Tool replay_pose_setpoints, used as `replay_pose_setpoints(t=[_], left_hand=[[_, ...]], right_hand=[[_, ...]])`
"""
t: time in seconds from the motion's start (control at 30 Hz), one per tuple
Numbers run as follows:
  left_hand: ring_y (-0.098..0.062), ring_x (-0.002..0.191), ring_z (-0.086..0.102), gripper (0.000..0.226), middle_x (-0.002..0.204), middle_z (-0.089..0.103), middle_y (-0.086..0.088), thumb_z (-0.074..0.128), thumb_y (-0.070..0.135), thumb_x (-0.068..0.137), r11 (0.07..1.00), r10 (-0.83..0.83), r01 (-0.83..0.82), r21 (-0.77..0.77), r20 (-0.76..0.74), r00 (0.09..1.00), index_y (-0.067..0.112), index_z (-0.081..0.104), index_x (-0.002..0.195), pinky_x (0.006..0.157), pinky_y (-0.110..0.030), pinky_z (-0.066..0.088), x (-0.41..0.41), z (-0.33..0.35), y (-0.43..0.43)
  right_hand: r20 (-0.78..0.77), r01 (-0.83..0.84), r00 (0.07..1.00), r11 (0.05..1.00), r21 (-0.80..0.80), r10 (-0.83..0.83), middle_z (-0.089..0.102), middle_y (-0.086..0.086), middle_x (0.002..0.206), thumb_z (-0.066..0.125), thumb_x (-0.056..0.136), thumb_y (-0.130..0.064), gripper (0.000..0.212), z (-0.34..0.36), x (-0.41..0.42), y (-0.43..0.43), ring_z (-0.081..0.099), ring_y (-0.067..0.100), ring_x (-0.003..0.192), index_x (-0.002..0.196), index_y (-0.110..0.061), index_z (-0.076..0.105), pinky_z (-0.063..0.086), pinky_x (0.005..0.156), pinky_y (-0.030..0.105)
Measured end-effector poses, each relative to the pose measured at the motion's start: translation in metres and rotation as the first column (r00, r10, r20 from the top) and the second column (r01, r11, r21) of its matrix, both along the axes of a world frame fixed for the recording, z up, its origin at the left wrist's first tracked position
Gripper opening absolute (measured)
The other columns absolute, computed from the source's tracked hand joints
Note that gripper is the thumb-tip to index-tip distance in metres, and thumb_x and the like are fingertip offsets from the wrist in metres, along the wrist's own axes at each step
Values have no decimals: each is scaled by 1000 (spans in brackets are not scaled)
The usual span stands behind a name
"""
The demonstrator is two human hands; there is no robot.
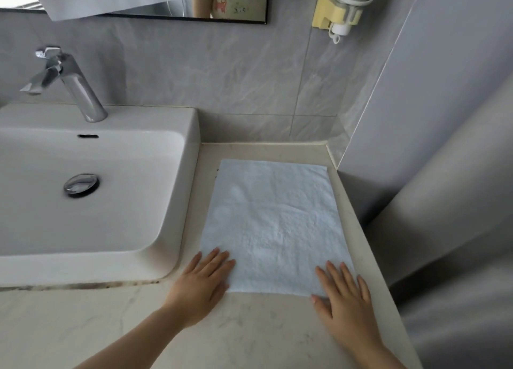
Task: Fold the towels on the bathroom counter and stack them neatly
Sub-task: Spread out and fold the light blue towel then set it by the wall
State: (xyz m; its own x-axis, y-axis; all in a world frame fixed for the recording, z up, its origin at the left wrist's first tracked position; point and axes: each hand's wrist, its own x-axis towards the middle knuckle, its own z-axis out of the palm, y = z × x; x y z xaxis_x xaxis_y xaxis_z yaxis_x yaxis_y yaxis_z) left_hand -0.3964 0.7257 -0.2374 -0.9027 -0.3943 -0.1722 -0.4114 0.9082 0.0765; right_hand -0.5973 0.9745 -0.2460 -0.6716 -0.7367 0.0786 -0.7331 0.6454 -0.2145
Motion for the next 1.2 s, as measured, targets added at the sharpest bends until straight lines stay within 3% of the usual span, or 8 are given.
replay_pose_setpoints(t=[0.17, 0.33, 0.47, 0.67, 0.83, 0.97, 1.07, 1.2], left_hand=[[-21, 124, 49, 56, 129, 60, 0, 14, 53, 99, 998, -69, 68, -11, -170, 983, 24, 53, 127, 110, -31, 22, 11, -8, -8], [-23, 88, 72, 52, 104, 72, -4, 25, 30, 99, 997, -63, 43, -65, -345, 937, 16, 75, 99, 69, -36, 57, 5, 3, -8], [-22, 59, 68, 42, 89, 74, 0, 36, 19, 66, 994, -34, -11, -110, -401, 916, 20, 72, 87, 50, -22, 52, -3, 16, 1], [-20, 55, 65, 71, 73, 67, -2, 80, 25, 33, 991, 32, -72, -114, -320, 947, 20, 51, 98, 69, -37, 54, -16, 14, 10], [-22, 31, 42, 44, 44, 50, 3, 77, -2, 19, 987, 56, -80, -140, -164, 985, 17, 60, 55, 37, -19, 28, -20, 31, -1], [-20, 39, 55, 34, 52, 58, 9, 76, 9, 41, 996, 19, -26, -90, -77, 997, 26, 64, 68, 34, -18, 39, -2, 41, -7], [-17, 81, 60, 24, 80, 60, 11, 45, 15, 88, 996, 69, -69, 54, -3, 998, 31, 59, 99, 65, -24, 41, 6, 59, -6], [-8, 79, 55, 15, 77, 56, 17, 52, 21, 90, 886, 195, -183, 425, 15, 981, 35, 55, 83, 64, -14, 37, 14, 70, -13]], right_hand=[[-183, -134, 978, 978, -162, 103, 69, -3, 113, 16, 101, -46, 62, -6, -10, 7, 52, 14, 115, 107, -19, 71, 23, 103, 23], [-230, -123, 970, 968, -217, 72, 72, 7, 102, 37, 77, -10, 42, -5, -23, 12, 66, 23, 100, 95, -7, 75, 37, 87, 26], [-214, -60, 977, 963, -262, 3, 72, 10, 96, 35, 71, -8, 44, -5, -22, 14, 66, 24, 93, 90, -4, 75, 37, 83, 28], [-136, -33, 991, 967, -251, -1, 73, 6, 86, 60, 63, -7, 22, 6, -22, 8, 71, 24, 77, 80, -7, 74, 56, 63, 35], [-56, -40, 998, 978, -205, 29, 71, 3, 83, 63, 61, 2, 22, 7, -27, 10, 70, 25, 74, 79, -8, 71, 56, 64, 36], [57, -33, 997, 987, -158, 43, 69, 0, 80, 77, 62, 13, 30, 20, -27, 17, 67, 23, 74, 82, -9, 70, 57, 64, 35], [267, -80, 961, 997, 18, 72, 60, -6, 88, 59, 88, -11, 12, 45, -25, 22, 59, 15, 90, 89, -22, 63, 45, 79, 25], [539, -30, 842, 997, 78, -17, 58, -11, 71, 61, 87, -20, 26, 59, -29, 30, 54, 2, 72, 69, -35, 50, 39, 66, 12]])
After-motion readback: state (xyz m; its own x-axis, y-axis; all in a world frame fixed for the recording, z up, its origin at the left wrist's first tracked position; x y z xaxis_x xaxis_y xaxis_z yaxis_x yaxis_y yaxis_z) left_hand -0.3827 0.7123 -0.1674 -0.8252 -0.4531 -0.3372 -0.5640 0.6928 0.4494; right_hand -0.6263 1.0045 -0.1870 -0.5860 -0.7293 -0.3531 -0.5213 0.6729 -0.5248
